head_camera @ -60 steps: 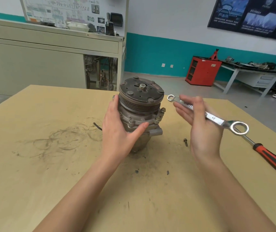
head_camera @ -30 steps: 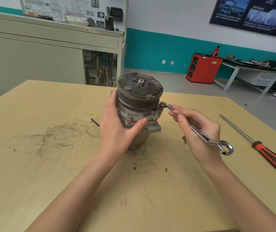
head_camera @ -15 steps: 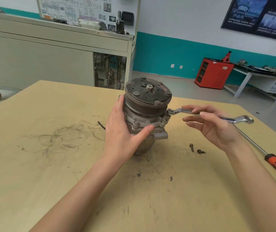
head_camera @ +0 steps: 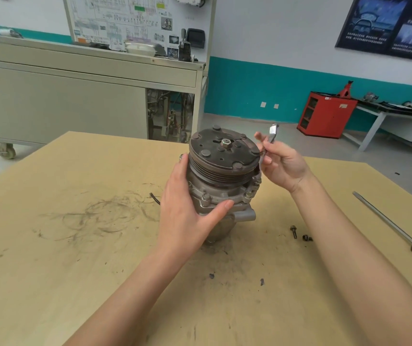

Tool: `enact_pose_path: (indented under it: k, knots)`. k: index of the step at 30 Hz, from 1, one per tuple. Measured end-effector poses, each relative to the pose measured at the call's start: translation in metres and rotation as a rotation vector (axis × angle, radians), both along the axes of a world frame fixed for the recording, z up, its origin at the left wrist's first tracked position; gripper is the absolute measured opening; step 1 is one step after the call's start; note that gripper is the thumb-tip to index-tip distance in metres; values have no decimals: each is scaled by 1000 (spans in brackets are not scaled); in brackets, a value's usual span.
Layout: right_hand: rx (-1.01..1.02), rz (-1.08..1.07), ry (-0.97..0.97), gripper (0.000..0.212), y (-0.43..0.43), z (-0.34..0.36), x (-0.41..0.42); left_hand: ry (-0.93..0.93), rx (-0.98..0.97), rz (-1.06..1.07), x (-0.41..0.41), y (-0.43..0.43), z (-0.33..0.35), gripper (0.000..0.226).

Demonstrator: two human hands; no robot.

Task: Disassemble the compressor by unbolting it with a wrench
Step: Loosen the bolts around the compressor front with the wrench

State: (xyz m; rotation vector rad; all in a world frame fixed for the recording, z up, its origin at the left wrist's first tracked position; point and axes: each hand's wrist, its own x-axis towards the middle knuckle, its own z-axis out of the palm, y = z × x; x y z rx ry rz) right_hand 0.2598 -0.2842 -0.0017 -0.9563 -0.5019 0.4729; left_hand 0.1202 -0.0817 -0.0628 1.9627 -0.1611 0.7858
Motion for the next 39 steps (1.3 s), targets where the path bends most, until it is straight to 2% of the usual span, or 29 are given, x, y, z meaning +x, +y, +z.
enact_pose_path:
  k: [3,6,8,10,11,13,15,17,23,31,34,36,37,39]
  knots:
    - [-62,-141,12,24,11,2,-8,-5,5,3,0,0,1,103]
    - [-146,-363,-101,12,11,19,-18,-7,4,1,0,0,1,104]
    - [-122,-555,-181,22,-1,39,-29,-7,0,-1,0,0,1,103]
    - [-117,-644,-268,29,-16,55,-46,-12,-5,-3,0,0,0,102]
    - [-198,-674,-315,29,-20,59,-57,-13,-6,-6,0,0,0,102]
    - [-570,-784,-445,24,-17,50,-82,-13,-8,-9,1,0,0,103]
    - [-919,-863,-625,9,-5,29,-100,-13,-7,-9,1,0,0,104]
    - [-1041,-857,-701,9,7,10,-113,-14,-7,-12,0,0,0,104]
    - [-1145,-971,-843,11,19,5,-117,-16,0,-5,0,1,0,105]
    - [-1190,-900,-980,9,17,12,-116,-32,-10,-5,3,1,-2,102]
    - [-1185,-833,-950,4,15,16,-115,-29,-6,-7,2,1,-2,102]
    - [-1161,-771,-888,16,12,18,-114,-26,-3,-7,2,0,-2,102]
    - [-1122,-753,-845,23,9,18,-114,-26,-4,-8,2,0,-1,103]
    - [-963,-793,-748,22,2,18,-116,-25,-8,-10,1,0,-1,103]
